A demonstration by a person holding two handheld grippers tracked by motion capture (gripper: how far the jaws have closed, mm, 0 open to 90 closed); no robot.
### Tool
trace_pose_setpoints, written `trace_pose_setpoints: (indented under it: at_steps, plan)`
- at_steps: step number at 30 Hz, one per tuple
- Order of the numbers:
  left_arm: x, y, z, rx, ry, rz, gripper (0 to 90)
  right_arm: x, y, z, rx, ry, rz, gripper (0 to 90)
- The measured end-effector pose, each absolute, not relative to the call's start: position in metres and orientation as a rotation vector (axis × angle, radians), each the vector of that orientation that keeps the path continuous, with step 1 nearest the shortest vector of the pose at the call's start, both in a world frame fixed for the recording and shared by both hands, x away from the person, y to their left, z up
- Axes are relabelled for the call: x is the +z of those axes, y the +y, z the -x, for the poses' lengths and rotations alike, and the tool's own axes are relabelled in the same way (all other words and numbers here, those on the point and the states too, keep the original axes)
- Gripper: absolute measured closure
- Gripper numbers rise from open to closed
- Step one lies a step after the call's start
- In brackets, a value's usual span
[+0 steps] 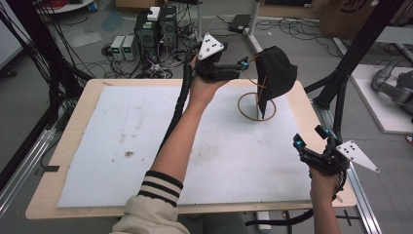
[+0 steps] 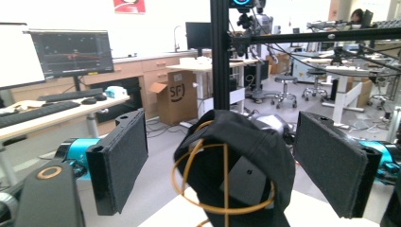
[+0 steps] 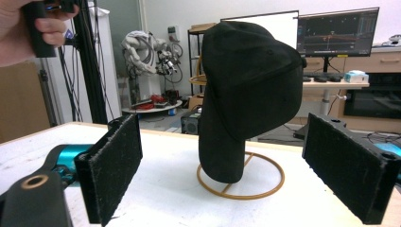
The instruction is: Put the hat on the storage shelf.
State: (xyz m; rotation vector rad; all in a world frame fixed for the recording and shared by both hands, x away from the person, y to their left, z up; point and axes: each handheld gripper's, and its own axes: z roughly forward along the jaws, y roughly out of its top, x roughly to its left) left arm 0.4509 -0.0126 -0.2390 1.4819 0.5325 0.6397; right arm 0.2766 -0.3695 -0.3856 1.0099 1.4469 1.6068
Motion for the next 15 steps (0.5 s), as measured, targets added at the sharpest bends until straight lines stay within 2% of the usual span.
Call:
trace_pose_setpoints:
  at_steps: [15]
  plan:
    - [-0.242,0.037,-0.424,0.701,0.564,-1.472,19.8,-0.386,-0.36,-0.278,1.606,1.474,-0.992,12.3]
